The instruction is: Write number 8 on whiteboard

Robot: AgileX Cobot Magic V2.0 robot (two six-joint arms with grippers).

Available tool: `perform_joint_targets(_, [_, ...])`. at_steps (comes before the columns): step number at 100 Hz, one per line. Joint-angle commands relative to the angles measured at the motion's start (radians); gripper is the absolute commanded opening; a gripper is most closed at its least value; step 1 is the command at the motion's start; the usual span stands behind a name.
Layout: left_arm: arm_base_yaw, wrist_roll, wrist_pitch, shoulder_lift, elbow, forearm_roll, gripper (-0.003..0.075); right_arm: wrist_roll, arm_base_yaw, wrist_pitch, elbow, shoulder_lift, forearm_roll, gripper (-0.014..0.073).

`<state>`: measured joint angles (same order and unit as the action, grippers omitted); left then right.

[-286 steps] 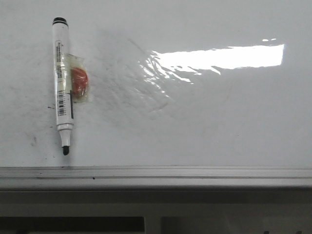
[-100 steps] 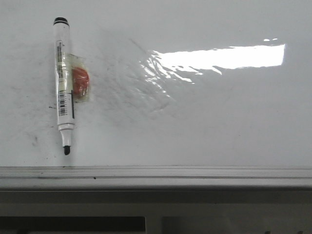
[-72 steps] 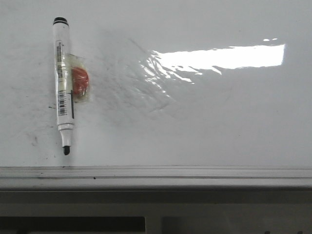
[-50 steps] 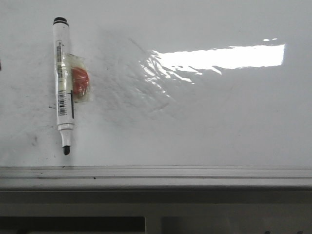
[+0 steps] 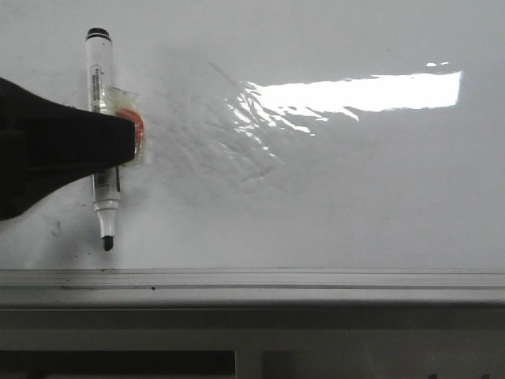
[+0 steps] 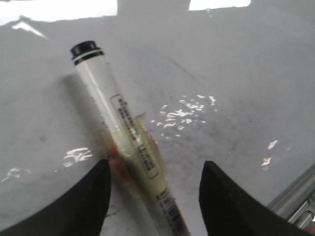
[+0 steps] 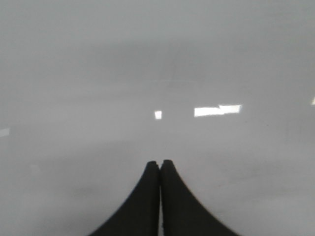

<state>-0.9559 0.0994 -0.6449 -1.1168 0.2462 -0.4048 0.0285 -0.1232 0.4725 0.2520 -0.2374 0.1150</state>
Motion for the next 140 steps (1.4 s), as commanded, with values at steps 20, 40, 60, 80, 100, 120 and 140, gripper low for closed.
perform_joint_targets(20, [-0.009,-0.012,-0.048,-0.004,0.03,-0.043,0.0343,-0.001,0.001,-0.069,0.037,-0.019,0.002,-0.0064])
perform_joint_targets(40, [-0.009,-0.012,0.031,-0.004,0.03,-0.043,0.028,-0.001,0.041,-0.077,0.037,-0.019,0.002,-0.0064])
perform_joint_targets(60, [-0.009,-0.012,0.034,-0.017,0.03,-0.045,0.028,-0.001,0.111,-0.075,0.037,-0.019,0.002,-0.0064])
perform_joint_targets(80, [-0.009,-0.012,0.03,-0.089,0.03,-0.088,0.0233,-0.001,0.124,-0.075,0.037,-0.019,0.002,-0.0064])
perform_joint_targets(100, [-0.009,-0.012,0.031,-0.104,0.03,-0.092,-0.002,-0.001,0.186,-0.059,0.037,-0.019,0.002,-0.0064])
perform_joint_targets(120, [-0.009,-0.012,0.031,-0.098,0.03,-0.048,-0.002,0.001,0.385,-0.05,0.05,-0.071,0.002,-0.0063])
perform_joint_targets(140, [-0.009,-0.012,0.031,-0.058,0.03,0.175,-0.002,0.008,0.596,-0.037,0.153,-0.208,0.054,0.0077])
